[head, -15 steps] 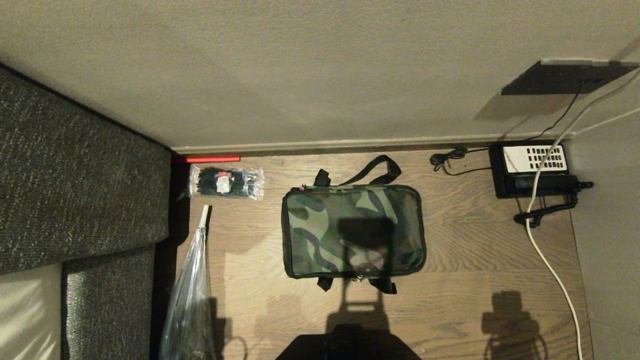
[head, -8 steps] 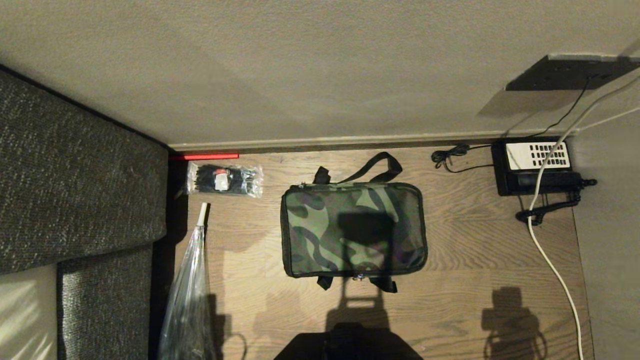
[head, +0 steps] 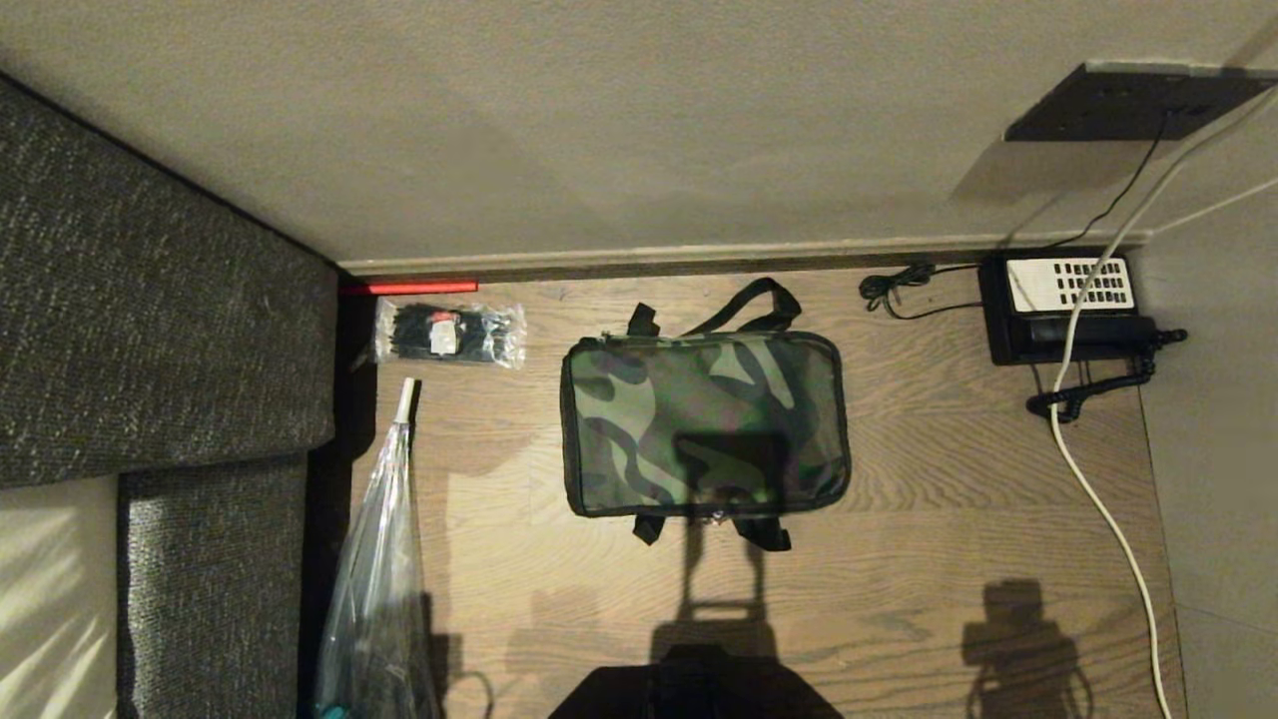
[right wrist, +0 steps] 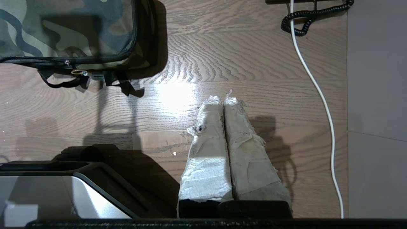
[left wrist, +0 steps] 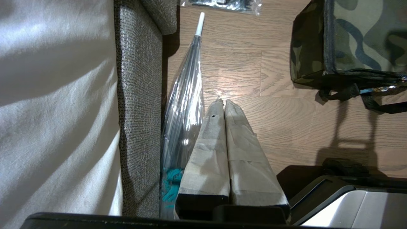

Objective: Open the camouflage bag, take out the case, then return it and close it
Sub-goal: Open the top of the storage box

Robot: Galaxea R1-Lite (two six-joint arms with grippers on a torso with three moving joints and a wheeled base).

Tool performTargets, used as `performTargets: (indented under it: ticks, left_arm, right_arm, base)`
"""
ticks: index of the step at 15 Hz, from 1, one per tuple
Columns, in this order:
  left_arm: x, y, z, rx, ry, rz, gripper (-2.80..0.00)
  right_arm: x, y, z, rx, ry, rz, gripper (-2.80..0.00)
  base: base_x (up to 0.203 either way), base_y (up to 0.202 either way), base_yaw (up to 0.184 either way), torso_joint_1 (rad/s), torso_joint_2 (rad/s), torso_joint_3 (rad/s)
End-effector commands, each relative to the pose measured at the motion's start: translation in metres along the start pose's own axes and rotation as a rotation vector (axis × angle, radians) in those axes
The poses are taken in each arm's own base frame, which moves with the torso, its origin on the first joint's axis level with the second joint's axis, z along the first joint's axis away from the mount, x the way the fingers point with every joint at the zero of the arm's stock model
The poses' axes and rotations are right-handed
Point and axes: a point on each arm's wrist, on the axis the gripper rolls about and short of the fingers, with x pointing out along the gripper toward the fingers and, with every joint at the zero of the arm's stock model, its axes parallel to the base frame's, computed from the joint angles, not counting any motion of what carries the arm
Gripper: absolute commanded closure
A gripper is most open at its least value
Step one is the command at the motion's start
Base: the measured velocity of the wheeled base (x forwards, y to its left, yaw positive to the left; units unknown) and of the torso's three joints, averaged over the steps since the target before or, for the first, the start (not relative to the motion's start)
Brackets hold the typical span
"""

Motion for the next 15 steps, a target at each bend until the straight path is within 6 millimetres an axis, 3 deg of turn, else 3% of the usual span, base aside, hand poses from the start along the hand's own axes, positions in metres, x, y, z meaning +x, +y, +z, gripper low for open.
performTargets:
  ticks: [1, 9, 11, 13, 15]
  left_arm:
    - [0.0, 0.0, -0.001, -0.001, 0.003, 0.0, 0.0]
    - [0.0, 0.0, -0.001, -0.001, 0.003, 0.0, 0.0]
    - [0.0, 0.0, -0.001, -0.001, 0.003, 0.001, 0.0]
    - [0.0, 0.0, -0.001, 0.0, 0.003, 0.0, 0.0]
    - [0.0, 0.0, -0.001, -0.001, 0.003, 0.0, 0.0]
  right_arm:
    - [0.0, 0.0, 0.0, 0.0, -0.005, -0.001, 0.0]
    - [-0.002, 0.0, 0.006, -0.026, -0.028, -0.002, 0.0]
    - [-0.016, 0.0, 0.039, -0.01, -0.107, 0.001, 0.0]
    - [-0.051, 0.0, 0.08, 0.018, -0.121, 0.029, 0.0]
    - [-0.092, 0.001, 0.104, 0.055, -0.082, 0.085, 0.0]
  base:
    - [0.0, 0.0, 0.0, 0.0, 0.0, 0.0]
    - [0.0, 0.0, 0.0, 0.0, 0.0, 0.0]
    - [0.0, 0.0, 0.0, 0.0, 0.0, 0.0]
    - [0.0, 0.0, 0.0, 0.0, 0.0, 0.0]
    - [0.0, 0.0, 0.0, 0.0, 0.0, 0.0]
